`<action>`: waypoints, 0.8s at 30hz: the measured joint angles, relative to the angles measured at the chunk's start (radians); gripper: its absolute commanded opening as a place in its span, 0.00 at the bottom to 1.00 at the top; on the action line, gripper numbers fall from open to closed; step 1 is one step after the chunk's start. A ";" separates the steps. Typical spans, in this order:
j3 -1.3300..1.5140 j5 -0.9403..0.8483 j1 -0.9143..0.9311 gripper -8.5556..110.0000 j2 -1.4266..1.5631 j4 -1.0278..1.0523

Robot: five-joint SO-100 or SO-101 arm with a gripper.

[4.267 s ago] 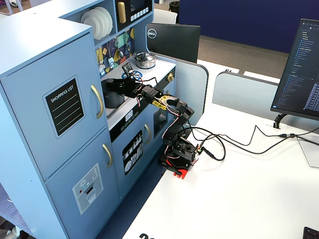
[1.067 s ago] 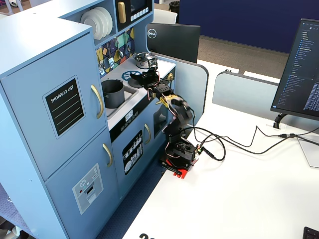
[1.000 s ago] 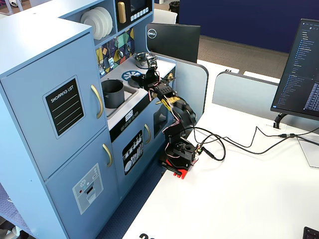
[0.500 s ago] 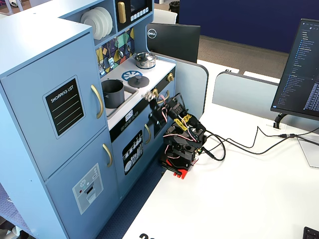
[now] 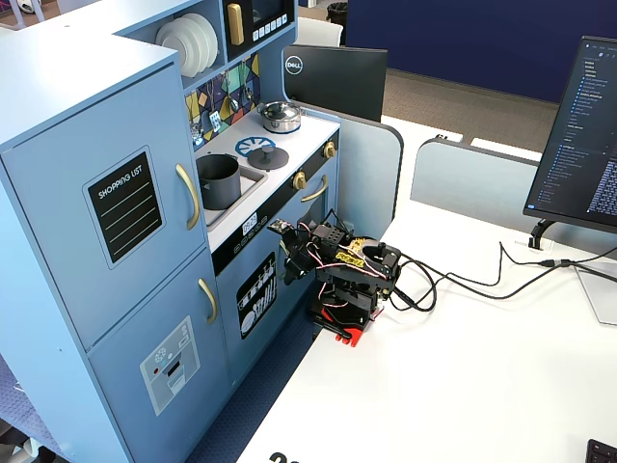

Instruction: Take off the lid from the gray recipient and place it on the counter

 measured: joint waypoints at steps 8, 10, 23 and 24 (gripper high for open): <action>-0.012 -0.021 0.034 0.10 0.100 0.178; -0.011 -0.040 0.052 0.10 0.103 0.181; -0.011 -0.061 0.067 0.13 0.103 0.183; -0.011 -0.061 0.067 0.13 0.103 0.183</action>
